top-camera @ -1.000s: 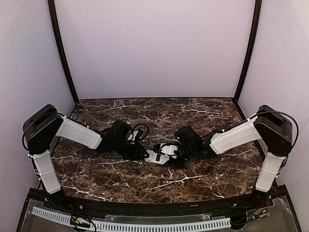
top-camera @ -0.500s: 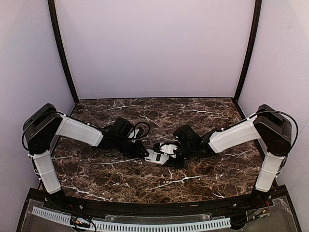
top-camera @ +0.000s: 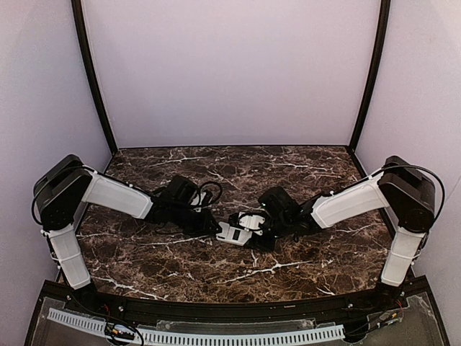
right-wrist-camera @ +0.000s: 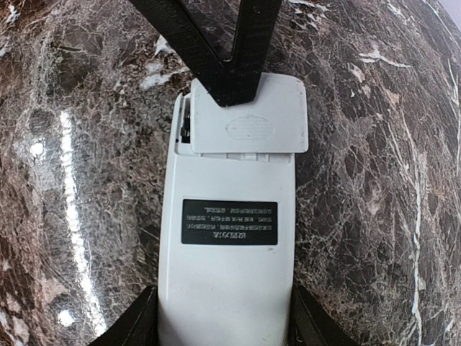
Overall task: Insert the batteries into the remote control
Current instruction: Press the battery cover on the remote control.
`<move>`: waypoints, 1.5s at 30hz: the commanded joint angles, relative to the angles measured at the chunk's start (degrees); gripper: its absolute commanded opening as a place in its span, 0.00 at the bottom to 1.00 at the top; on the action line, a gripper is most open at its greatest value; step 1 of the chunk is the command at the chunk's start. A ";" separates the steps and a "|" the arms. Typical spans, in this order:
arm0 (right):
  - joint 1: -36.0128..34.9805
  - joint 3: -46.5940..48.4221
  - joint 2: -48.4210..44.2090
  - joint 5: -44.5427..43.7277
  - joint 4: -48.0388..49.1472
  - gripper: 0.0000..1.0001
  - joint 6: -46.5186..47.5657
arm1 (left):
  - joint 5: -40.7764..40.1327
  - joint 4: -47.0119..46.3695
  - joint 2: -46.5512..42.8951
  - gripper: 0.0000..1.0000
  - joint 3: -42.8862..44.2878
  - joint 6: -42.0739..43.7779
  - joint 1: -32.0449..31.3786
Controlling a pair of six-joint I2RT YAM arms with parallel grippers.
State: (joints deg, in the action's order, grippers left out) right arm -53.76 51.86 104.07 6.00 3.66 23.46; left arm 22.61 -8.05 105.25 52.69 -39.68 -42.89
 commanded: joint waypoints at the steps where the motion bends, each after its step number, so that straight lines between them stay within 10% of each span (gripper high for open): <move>1: -0.64 -0.88 3.29 -2.91 3.44 0.01 0.80 | -0.43 7.02 2.36 0.10 -2.99 0.66 -1.31; 45: 0.48 -7.47 0.74 5.84 10.40 0.02 5.18 | 5.66 9.64 5.51 0.06 -3.09 6.41 2.49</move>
State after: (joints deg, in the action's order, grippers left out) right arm -52.82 45.06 103.15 9.58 16.14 27.92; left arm 33.21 -9.65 106.28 51.42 -35.46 -39.48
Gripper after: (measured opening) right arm 0.540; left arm 0.110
